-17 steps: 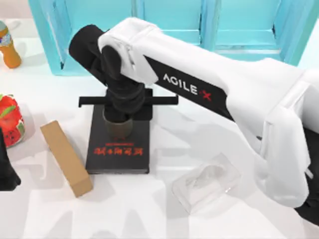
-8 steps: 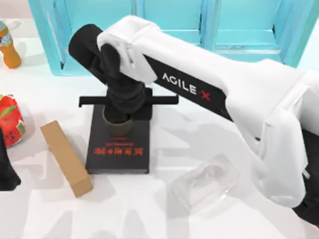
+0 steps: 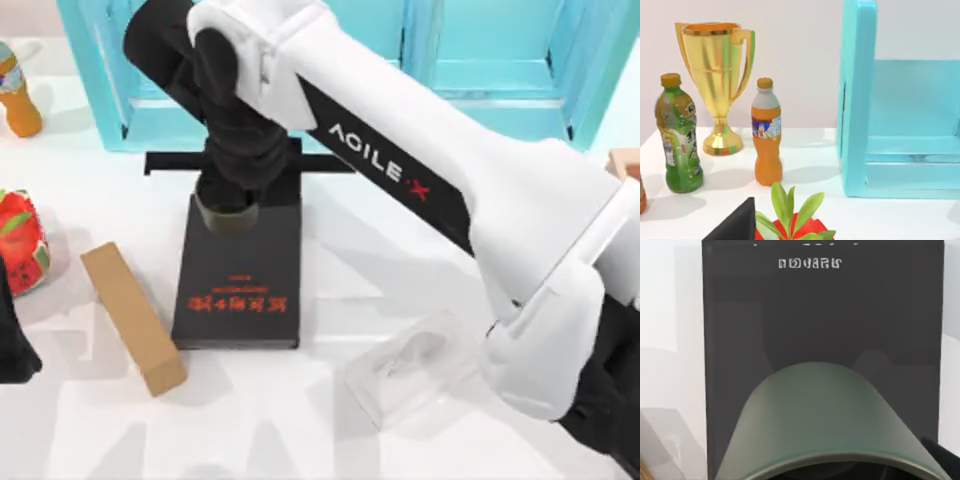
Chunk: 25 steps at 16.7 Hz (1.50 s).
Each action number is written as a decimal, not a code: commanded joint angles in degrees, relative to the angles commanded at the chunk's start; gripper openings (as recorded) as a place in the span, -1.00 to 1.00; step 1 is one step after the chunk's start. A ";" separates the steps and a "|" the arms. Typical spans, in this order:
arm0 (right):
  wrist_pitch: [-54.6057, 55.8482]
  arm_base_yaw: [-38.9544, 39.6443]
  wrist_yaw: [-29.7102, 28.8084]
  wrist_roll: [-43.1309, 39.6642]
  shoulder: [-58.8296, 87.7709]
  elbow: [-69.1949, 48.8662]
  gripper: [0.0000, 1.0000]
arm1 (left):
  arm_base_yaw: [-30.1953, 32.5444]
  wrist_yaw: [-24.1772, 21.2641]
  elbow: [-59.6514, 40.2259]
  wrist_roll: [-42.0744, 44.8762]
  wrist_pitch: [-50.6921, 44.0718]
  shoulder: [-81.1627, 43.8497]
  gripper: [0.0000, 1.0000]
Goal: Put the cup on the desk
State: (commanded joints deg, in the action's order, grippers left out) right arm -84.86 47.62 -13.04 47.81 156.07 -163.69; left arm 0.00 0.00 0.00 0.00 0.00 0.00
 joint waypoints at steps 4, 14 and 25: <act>-2.49 0.01 0.02 -0.10 1.10 -2.62 -1.00 | 0.00 0.00 0.00 0.00 0.00 0.00 1.00; -1.59 -6.76 3.14 -6.63 -8.52 11.33 -1.00 | 0.00 0.00 0.00 0.00 0.00 0.00 1.00; -0.57 -19.10 9.05 -18.66 -25.51 36.07 -1.00 | 0.00 0.00 0.00 0.00 0.00 0.00 1.00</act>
State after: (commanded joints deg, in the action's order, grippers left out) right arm -85.43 28.52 -3.99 29.16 130.56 -127.63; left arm 0.00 0.00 0.00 0.00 0.00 0.00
